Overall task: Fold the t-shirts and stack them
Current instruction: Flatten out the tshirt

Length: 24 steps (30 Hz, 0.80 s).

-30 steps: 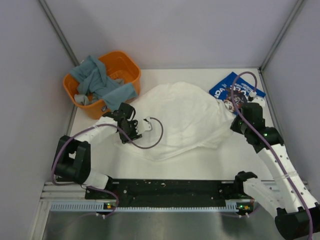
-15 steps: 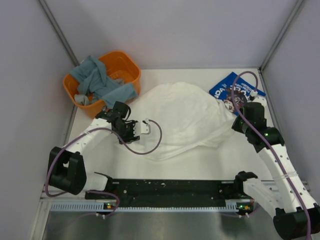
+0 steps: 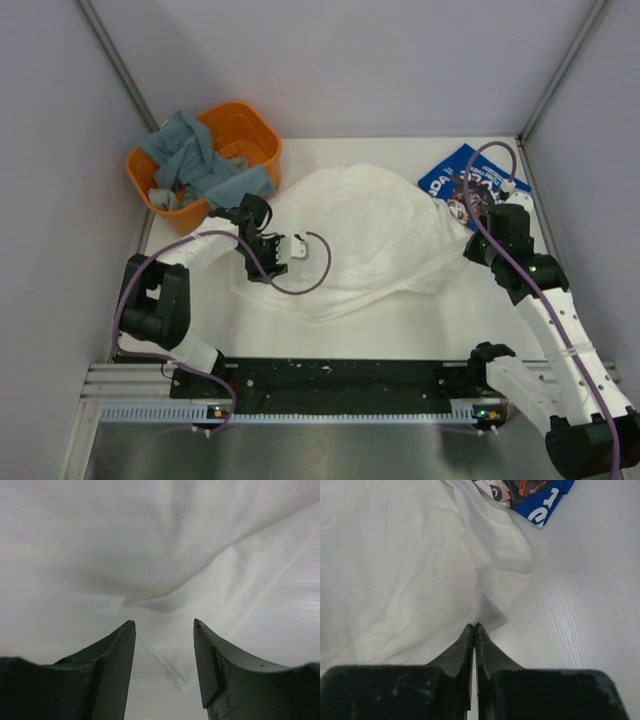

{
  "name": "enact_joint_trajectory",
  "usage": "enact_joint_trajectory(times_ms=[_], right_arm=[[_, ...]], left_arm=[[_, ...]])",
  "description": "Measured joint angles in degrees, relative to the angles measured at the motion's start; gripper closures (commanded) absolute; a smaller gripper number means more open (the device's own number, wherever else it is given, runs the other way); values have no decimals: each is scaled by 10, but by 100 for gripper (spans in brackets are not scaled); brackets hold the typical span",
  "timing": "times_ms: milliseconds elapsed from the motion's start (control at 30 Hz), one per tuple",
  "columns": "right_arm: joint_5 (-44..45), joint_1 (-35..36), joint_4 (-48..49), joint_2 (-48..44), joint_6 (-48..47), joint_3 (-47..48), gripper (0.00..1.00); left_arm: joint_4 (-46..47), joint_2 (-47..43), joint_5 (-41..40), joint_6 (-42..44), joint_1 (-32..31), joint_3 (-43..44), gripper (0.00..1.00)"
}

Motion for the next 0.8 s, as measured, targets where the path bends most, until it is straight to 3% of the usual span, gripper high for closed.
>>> enact_joint_trajectory(times_ms=[133, 367, 667, 733, 800], right_arm=[[-1, 0, 5, 0, -2, -9, 100], [-5, -5, 10, 0, -2, -20, 100], [-10, -8, 14, -2, -6, -33, 100], [-10, -9, 14, -2, -6, -33, 100], [-10, -10, 14, -4, -7, -33, 100]], left_arm=[[2, 31, 34, 8, -1, 39, 43], [-20, 3, 87, 125, -5, -19, 40], [-26, 45, 106, 176, -6, 21, 41], [-30, 59, 99, 181, -6, 24, 46], [-38, 70, 87, 188, -6, 24, 57]])
